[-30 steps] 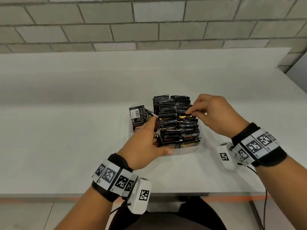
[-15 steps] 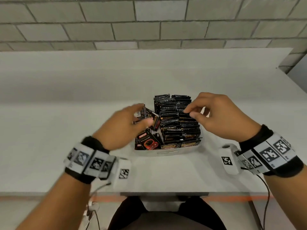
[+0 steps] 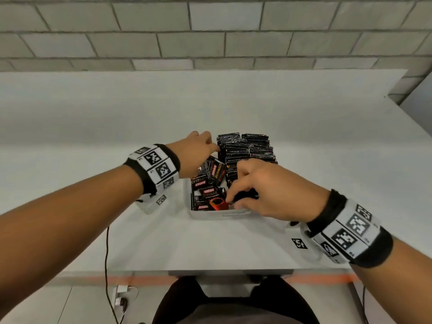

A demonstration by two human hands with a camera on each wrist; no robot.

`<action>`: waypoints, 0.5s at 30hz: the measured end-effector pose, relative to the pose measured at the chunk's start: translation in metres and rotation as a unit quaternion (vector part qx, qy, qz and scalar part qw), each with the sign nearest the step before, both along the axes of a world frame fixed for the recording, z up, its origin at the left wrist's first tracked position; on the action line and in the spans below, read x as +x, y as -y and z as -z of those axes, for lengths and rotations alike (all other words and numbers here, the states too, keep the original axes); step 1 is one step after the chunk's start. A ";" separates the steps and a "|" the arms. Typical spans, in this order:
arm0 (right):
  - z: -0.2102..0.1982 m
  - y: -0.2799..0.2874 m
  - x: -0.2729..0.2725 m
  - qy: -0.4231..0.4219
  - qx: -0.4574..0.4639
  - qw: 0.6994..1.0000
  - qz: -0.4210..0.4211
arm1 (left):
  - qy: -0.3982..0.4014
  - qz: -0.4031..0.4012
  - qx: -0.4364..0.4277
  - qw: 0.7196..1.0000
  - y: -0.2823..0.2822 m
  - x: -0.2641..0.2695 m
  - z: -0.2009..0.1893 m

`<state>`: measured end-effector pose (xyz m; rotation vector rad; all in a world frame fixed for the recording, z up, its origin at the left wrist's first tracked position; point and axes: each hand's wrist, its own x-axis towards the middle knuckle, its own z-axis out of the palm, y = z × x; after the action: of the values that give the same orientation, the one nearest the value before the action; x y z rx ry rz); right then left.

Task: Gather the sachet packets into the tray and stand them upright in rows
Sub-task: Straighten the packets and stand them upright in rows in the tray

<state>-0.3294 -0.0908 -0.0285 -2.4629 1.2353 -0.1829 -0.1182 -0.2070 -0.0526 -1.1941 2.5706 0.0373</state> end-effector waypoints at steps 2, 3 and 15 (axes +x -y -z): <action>0.005 0.000 -0.001 0.009 -0.003 1.000 0.006 | 0.011 -0.010 0.022 1.000 0.005 -0.002 0.000; 0.006 0.000 -0.001 0.014 -0.003 1.000 0.009 | 0.026 -0.004 0.029 0.999 0.007 -0.003 0.000; 0.013 0.002 -0.006 0.038 -0.015 0.999 0.022 | -0.028 -0.024 0.082 0.996 0.011 0.010 -0.026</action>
<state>-0.3353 -0.0928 -0.0419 -2.4317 1.2639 -0.3046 -0.1081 -0.2175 -0.0270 -1.2093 2.5302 0.2901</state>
